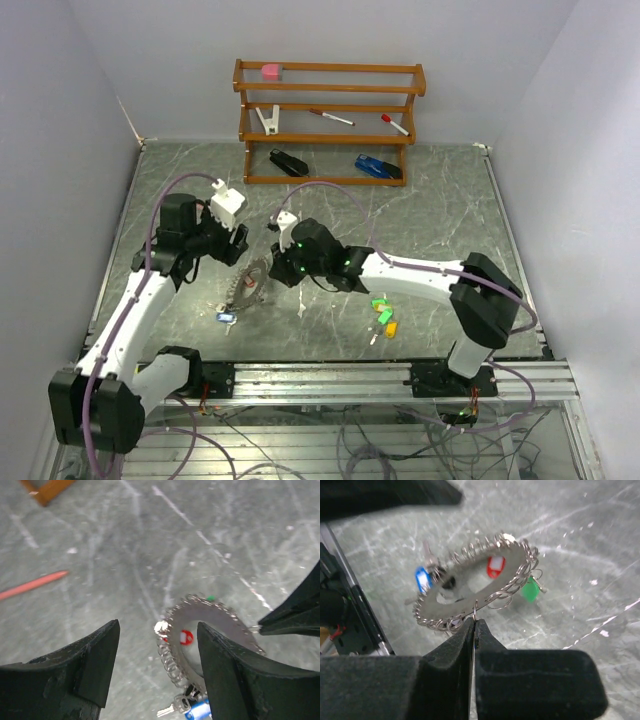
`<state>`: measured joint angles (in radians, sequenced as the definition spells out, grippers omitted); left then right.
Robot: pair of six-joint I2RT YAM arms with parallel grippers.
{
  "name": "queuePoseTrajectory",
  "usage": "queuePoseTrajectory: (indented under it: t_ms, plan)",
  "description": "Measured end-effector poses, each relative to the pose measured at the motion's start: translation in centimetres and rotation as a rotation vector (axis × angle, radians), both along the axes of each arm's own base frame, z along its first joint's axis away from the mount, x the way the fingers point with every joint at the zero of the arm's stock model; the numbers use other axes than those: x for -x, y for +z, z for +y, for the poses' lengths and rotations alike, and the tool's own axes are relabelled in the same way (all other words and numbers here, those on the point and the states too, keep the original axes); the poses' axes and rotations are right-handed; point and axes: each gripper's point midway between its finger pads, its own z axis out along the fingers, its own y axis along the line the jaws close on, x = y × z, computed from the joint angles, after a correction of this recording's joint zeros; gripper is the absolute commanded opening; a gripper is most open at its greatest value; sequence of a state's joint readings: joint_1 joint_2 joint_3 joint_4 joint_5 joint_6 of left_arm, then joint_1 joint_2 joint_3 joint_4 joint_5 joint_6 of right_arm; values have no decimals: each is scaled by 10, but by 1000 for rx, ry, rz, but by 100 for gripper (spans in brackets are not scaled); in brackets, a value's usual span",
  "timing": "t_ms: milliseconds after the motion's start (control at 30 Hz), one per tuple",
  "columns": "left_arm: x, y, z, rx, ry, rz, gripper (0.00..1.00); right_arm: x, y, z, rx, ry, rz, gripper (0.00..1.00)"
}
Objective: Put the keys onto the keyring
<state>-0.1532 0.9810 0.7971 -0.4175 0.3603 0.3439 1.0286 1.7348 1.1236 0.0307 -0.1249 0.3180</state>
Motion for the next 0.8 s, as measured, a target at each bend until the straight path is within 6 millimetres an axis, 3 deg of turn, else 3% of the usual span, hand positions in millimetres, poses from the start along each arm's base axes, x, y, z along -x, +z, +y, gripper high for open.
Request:
queuePoseTrajectory:
  t_ms: [100,200,533,800]
  plan:
    - [5,-10,-19,80,-73,81,80,-5,21,0,-38,-15,-41,0]
    - [10,-14,-29,126,-111,124,85,-7,28,-1,-45,-28,-59,0]
    - [26,24,-49,219,-236,49,87,-17,69,-9,-82,-72,-144,0]
    - [37,29,-60,239,-339,32,85,-14,99,-13,-136,-64,-184,0]
